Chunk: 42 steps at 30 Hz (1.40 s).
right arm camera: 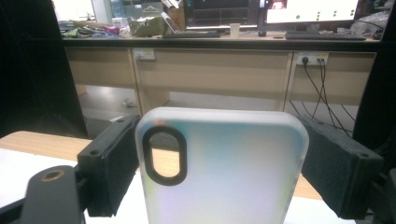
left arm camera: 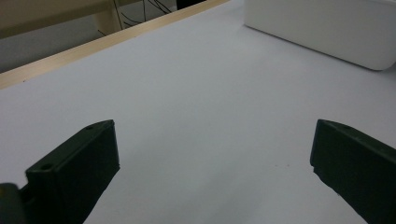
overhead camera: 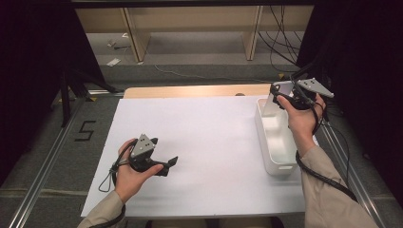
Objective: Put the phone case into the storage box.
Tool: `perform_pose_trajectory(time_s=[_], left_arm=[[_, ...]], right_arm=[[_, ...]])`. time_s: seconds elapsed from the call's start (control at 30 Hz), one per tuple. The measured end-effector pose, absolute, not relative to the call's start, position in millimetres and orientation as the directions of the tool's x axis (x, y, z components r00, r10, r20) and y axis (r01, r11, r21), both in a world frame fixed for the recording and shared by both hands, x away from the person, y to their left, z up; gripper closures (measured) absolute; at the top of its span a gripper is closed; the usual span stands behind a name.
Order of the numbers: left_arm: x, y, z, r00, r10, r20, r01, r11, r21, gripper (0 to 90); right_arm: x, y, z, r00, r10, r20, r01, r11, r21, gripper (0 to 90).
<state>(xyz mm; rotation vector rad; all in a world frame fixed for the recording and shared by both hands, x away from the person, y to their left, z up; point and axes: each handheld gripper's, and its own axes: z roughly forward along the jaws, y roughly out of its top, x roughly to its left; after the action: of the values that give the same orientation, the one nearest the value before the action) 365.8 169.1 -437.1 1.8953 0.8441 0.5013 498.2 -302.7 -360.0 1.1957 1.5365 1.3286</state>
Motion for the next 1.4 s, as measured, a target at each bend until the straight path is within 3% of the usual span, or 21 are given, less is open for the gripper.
perform_pose_trajectory(time_s=[1.4], left_arm=[[366,169,-438,0.675,0.738,-0.017,0.341,-0.292,0.894,0.6]], right_arm=[[512,-302,-364,-0.255,0.967,0.017,0.171,0.028,0.985,18.0]])
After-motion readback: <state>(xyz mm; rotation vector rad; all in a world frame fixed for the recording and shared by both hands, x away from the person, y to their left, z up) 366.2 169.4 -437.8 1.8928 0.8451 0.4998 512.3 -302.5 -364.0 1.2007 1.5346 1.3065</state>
